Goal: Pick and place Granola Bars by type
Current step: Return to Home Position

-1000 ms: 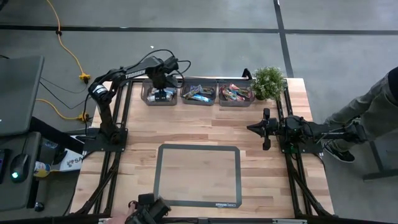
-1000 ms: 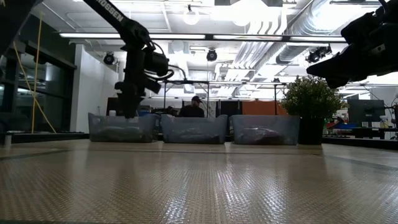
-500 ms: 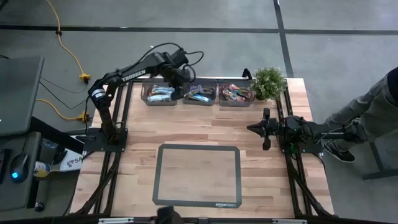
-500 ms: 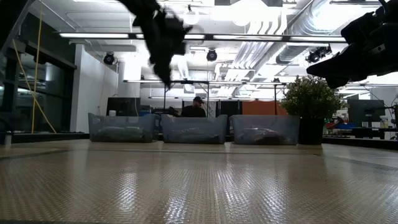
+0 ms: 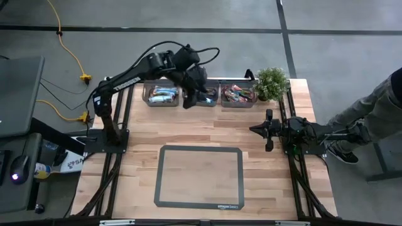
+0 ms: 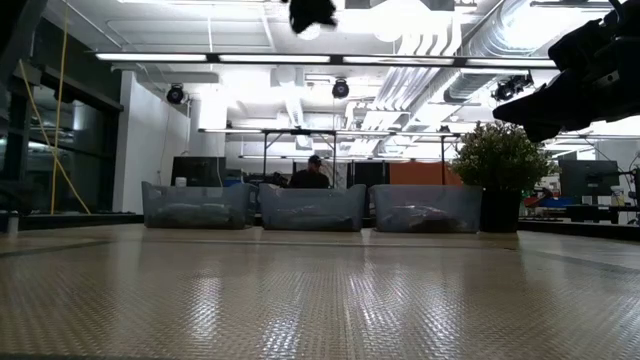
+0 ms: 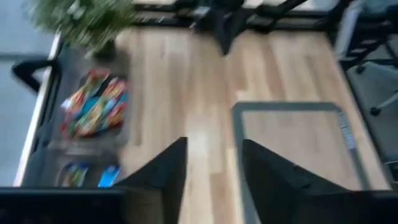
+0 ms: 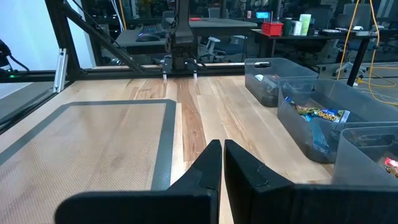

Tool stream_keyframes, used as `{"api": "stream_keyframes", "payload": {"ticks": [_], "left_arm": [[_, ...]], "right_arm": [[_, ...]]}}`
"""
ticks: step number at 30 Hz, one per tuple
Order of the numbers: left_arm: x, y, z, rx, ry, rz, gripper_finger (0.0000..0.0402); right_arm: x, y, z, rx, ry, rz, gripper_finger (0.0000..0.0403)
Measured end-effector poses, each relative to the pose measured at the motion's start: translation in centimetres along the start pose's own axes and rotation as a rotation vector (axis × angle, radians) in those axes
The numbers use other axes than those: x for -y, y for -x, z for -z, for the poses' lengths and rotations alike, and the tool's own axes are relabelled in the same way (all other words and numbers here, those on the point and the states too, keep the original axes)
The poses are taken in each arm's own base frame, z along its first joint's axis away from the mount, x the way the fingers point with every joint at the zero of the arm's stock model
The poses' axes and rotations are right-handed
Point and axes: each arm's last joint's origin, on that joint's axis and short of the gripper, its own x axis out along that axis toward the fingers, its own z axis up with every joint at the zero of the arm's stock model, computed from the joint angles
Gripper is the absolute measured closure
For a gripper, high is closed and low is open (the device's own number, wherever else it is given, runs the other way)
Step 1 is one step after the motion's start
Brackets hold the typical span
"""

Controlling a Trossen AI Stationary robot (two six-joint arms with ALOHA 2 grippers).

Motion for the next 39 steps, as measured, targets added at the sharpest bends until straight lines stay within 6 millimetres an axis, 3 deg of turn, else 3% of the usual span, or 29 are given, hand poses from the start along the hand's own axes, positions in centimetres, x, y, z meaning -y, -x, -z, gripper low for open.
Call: {"api": "stream_keyframes", "payload": {"ticks": [7,12,17,30,34,39], "left_arm": [[4.6,2.8,-1.6,0.124,-0.084,0.088,0.0344],[7.5,5.9,-2.0,0.223,-0.137,0.134,0.0394],[9.4,8.9,-1.6,0.282,-0.176,0.109,0.0398],[11.0,16.0,1.7,0.397,-0.182,0.021,0.0401],[11.4,17.2,3.7,0.411,-0.159,0.014,0.0401],[11.8,17.3,6.9,0.488,-0.131,0.039,0.0401]], "right_arm": [[0.0,0.0,0.0,0.0,0.0,0.0,0.04],[0.0,0.0,0.0,0.0,0.0,0.0,0.04],[0.0,0.0,0.0,0.0,0.0,0.0,0.04],[0.0,0.0,0.0,0.0,0.0,0.0,0.04],[0.0,0.0,0.0,0.0,0.0,0.0,0.04],[0.0,0.0,0.0,0.0,0.0,0.0,0.04]]}}
